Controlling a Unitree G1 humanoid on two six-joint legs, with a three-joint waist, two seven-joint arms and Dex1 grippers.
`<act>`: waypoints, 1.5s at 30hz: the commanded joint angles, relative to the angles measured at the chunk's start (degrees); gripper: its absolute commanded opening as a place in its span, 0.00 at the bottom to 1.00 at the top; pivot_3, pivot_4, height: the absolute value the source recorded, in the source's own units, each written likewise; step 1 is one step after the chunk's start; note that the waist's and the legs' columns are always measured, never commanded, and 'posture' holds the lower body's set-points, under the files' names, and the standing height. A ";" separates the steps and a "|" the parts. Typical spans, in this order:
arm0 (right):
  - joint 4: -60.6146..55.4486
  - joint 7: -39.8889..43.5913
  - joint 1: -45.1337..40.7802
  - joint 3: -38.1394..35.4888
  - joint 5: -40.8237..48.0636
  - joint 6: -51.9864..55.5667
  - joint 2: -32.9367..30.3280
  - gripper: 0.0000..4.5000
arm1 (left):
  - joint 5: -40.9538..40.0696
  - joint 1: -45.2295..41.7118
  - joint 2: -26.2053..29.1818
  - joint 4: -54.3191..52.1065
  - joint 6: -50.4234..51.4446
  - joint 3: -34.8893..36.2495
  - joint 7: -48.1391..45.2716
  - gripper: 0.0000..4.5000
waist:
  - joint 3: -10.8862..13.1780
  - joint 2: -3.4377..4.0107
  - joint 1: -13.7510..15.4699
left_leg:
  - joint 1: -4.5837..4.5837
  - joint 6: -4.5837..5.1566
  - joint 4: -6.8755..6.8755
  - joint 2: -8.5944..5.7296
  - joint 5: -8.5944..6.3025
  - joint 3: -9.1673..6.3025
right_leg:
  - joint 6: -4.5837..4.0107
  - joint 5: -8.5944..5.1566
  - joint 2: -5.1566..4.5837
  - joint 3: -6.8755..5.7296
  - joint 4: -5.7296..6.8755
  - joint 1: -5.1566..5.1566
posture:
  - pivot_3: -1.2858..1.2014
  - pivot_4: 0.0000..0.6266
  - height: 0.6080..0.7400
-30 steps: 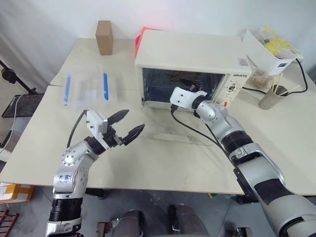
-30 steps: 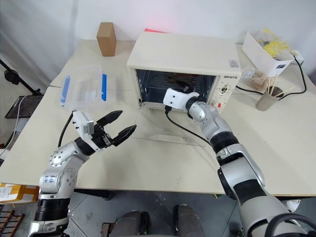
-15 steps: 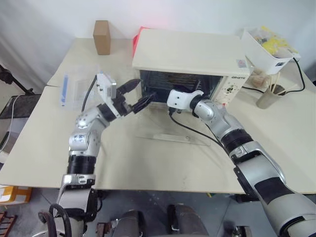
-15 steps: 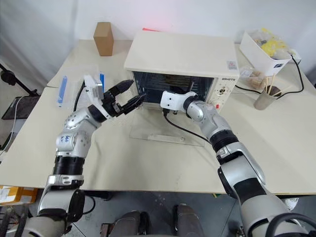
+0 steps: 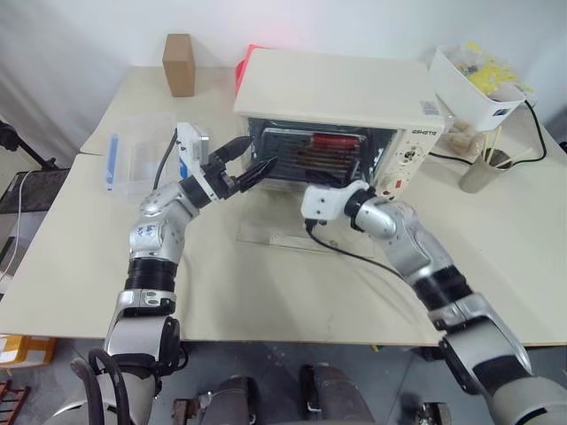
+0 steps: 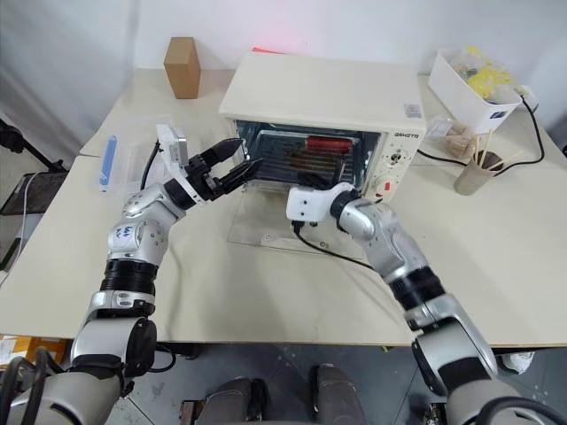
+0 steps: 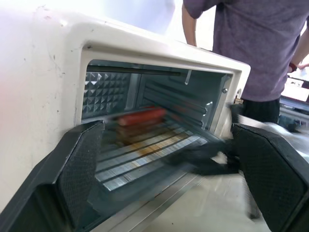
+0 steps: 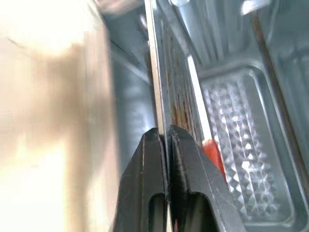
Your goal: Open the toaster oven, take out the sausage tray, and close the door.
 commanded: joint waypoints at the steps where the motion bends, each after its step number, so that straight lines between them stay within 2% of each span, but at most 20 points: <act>1: -14.80 2.56 6.14 -3.13 0.98 1.21 -2.61 0.00 | -1.81 -0.57 1.73 0.20 1.70 2.62 -0.41 1.00 | 0.00 0.00 0.10 | 0.03 0.00 0.01 0.00 0.00 0.01 | 0.00 0.00 0.00 0.02 0.01 0.01 | 0.52 0.24 1.00; 11: -34.56 6.54 24.59 -6.77 0.17 3.71 -7.04 0.00 | -3.12 1.69 2.94 -2.61 7.24 2.29 -2.89 1.00 | 0.00 -0.01 1.48 | 0.04 -0.03 0.09 -0.04 0.03 0.01 | 0.00 0.00 0.01 0.04 0.04 0.03 | 0.52 0.24 1.00; 13: -35.95 7.22 27.06 -6.79 -0.03 3.28 -7.89 0.00 | -4.87 2.70 4.19 -4.78 13.80 2.39 -2.56 1.00 | 0.00 -0.01 1.53 | 0.03 -0.01 0.10 -0.06 0.02 0.00 | 0.00 0.00 -0.01 0.04 0.02 0.04 | 0.52 0.24 1.00; 16: -37.29 8.09 29.76 -7.42 -0.04 2.69 -9.10 0.00 | -8.15 4.58 9.40 -9.56 32.40 2.05 0.12 1.00 | 0.01 -0.03 1.26 | 0.04 0.00 0.14 -0.06 0.02 -0.02 | 0.00 0.00 0.00 0.05 0.04 0.06 | 0.52 0.24 1.00; 18: -37.59 8.50 30.07 -7.58 0.04 2.44 -9.53 0.00 | -10.00 5.23 11.28 -11.86 39.43 2.00 0.77 1.00 | 0.01 -0.03 1.02 | 0.08 0.00 0.10 -0.03 0.02 -0.02 | 0.00 0.00 0.03 0.09 0.07 0.06 | 0.52 0.24 1.00; 22: -37.51 9.00 29.02 -8.19 0.94 1.57 -9.88 0.00 | -16.53 6.51 16.23 -15.11 59.95 2.67 0.66 1.00 | 0.02 -0.03 1.17 | 0.10 -0.02 0.13 -0.05 0.03 -0.06 | -0.01 -0.01 0.02 0.09 0.09 0.07 | 0.52 0.24 1.00; 24: -35.92 9.44 26.89 -7.71 1.65 0.01 -9.99 0.00 | -18.96 6.33 16.54 -14.61 68.68 4.95 2.86 1.00 | 0.01 -0.03 1.23 | 0.10 -0.02 0.13 -0.05 0.03 -0.06 | -0.01 -0.01 0.02 0.10 0.10 0.07 | 0.52 0.24 1.00; 28: -33.16 10.31 22.56 -5.86 3.06 -3.19 -9.13 0.00 | -22.35 4.97 12.27 -15.82 74.93 11.02 7.70 1.00 | 0.02 -0.04 1.35 | 0.10 -0.02 0.20 -0.05 0.03 -0.08 | -0.01 -0.01 0.01 0.10 0.09 0.09 | 0.52 0.24 1.00; 34: -29.92 12.17 18.68 -3.58 4.89 -6.24 -8.67 0.00 | -23.70 4.60 8.10 -17.48 79.01 15.93 13.10 1.00 | 0.01 -0.05 1.36 | 0.09 -0.02 0.23 -0.07 0.03 -0.08 | -0.01 -0.01 0.01 0.09 0.11 0.10 | 0.52 0.24 1.00; 37: -28.62 12.79 17.63 -2.85 5.87 -7.49 -8.31 0.00 | -23.63 4.81 5.94 -18.28 80.26 17.88 15.74 0.89 | 0.01 -0.05 1.34 | 0.10 -0.03 0.23 -0.07 0.04 -0.08 | -0.01 -0.01 0.01 0.09 0.12 0.10 | 0.52 0.24 1.00; 45: -27.26 13.98 16.28 -2.29 7.20 -9.19 -7.80 0.00 | -27.47 4.86 2.13 -16.41 81.70 22.60 21.95 0.36 | 0.01 -0.05 1.31 | 0.11 -0.05 0.24 -0.06 0.05 -0.08 | -0.01 -0.01 0.01 0.09 0.16 0.09 | 0.52 0.24 1.00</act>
